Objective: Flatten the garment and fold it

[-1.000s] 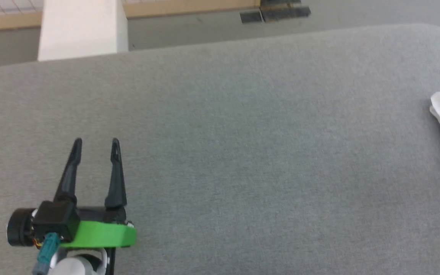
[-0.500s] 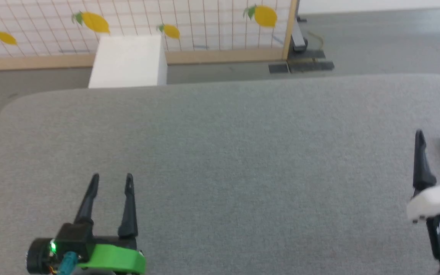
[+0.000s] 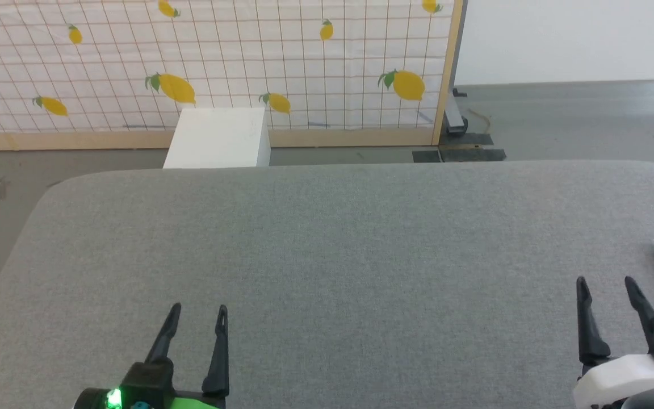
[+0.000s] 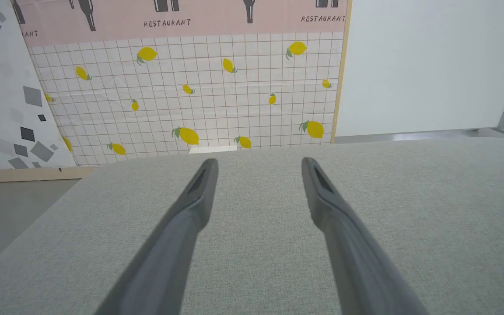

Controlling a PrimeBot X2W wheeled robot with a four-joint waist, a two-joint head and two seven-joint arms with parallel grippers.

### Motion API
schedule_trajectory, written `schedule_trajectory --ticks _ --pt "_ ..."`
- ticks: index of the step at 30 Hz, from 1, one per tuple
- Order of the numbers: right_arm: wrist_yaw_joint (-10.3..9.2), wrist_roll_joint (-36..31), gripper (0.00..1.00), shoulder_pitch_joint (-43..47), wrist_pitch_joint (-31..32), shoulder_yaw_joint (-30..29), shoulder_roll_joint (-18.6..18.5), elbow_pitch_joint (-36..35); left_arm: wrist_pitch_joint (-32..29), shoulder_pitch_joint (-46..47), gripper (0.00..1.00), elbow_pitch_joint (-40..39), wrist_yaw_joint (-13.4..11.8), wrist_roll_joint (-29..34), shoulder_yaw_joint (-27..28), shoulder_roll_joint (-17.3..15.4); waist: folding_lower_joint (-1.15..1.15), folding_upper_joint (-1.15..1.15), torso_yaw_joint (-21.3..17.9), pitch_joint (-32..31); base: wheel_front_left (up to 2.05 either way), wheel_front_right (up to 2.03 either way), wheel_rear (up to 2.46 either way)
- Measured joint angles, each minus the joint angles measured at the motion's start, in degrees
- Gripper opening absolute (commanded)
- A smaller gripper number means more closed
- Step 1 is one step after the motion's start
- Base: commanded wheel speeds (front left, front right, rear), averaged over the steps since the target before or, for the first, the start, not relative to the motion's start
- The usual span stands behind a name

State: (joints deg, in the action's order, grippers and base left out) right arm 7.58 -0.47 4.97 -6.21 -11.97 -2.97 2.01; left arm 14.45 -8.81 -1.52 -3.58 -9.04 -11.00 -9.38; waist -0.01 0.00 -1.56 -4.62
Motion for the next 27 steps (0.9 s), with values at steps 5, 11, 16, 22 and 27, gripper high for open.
schedule_trajectory --ticks 5,11,16,22,27 --pt "0.00 0.0 1.00 0.5 -0.9 0.2 0.0 1.6 0.0 0.0 1.00 1.2 0.0 0.0 -0.7 0.0 0.00 0.00 0.3 -0.8 0.00 0.00 0.00" --pt "0.00 0.1 1.00 0.7 -1.5 -0.1 0.0 3.6 0.0 -0.1 1.00 2.2 0.5 -0.1 -1.0 0.4 0.00 0.00 0.9 -0.8 0.00 0.00 0.00" --pt "0.00 0.9 1.00 0.6 -2.4 -0.2 0.0 4.9 0.1 0.0 1.00 2.6 0.6 -0.1 -0.9 0.4 0.00 0.00 0.9 0.3 0.00 0.00 0.00" --pt "0.00 1.1 1.00 -0.3 -3.1 -0.2 0.0 5.9 0.1 0.4 1.00 2.6 0.8 -0.1 -0.7 0.5 0.00 0.00 0.8 2.1 0.00 0.00 0.00" --pt "0.01 1.0 0.00 -0.9 -3.4 -0.1 0.0 6.1 -0.1 0.8 0.00 2.6 0.8 -0.2 -0.7 0.7 0.00 0.00 0.7 3.0 0.00 0.00 0.00"
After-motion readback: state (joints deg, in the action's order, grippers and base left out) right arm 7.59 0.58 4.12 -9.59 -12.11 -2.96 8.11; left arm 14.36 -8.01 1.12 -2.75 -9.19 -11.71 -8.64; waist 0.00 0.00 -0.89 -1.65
